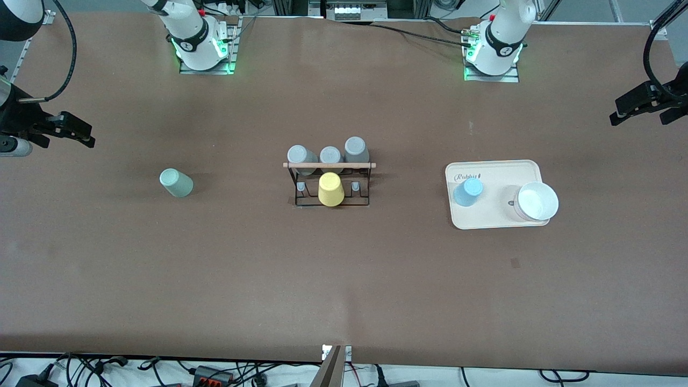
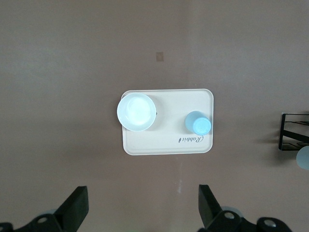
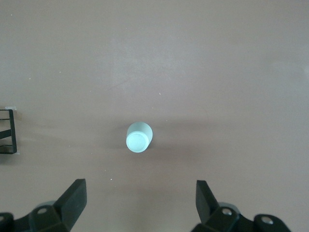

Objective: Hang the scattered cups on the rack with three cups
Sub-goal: 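Move the left gripper over the light blue cup on the tray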

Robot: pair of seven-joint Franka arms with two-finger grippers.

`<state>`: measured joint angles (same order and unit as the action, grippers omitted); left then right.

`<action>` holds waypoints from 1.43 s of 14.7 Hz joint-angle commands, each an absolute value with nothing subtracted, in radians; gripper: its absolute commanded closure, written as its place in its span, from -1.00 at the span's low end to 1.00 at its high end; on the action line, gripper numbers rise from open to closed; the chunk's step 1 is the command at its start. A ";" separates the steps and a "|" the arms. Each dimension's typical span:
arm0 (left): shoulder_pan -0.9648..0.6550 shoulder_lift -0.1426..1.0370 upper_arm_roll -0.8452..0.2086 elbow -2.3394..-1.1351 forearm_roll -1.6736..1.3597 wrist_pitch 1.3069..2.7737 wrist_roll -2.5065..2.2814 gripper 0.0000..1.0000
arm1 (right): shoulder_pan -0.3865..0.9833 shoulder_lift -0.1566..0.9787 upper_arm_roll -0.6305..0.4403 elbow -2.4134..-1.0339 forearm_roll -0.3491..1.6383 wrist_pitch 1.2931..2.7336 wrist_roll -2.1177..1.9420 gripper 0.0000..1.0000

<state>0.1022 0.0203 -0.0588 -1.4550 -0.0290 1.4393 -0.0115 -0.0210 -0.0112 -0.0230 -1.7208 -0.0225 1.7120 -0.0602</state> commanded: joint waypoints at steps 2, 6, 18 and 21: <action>0.109 0.017 -0.063 -1.442 -0.049 1.428 0.008 -1.00 | -0.012 -0.043 -0.029 -1.733 -0.026 1.703 -0.060 -1.00; 0.107 0.023 -0.061 -1.448 -0.049 1.428 -0.006 -1.00 | -0.012 -0.037 -0.029 -1.736 -0.028 1.703 -0.060 -1.00; 0.063 0.129 -0.080 -1.615 -0.170 1.506 -0.040 -1.00 | -0.012 -0.028 -0.029 -1.732 -0.034 1.701 -0.060 -1.00; 0.061 0.127 -0.124 -1.739 -0.169 1.645 -0.087 -1.00 | -0.015 -0.026 -0.029 -1.732 -0.026 1.703 -0.060 -1.00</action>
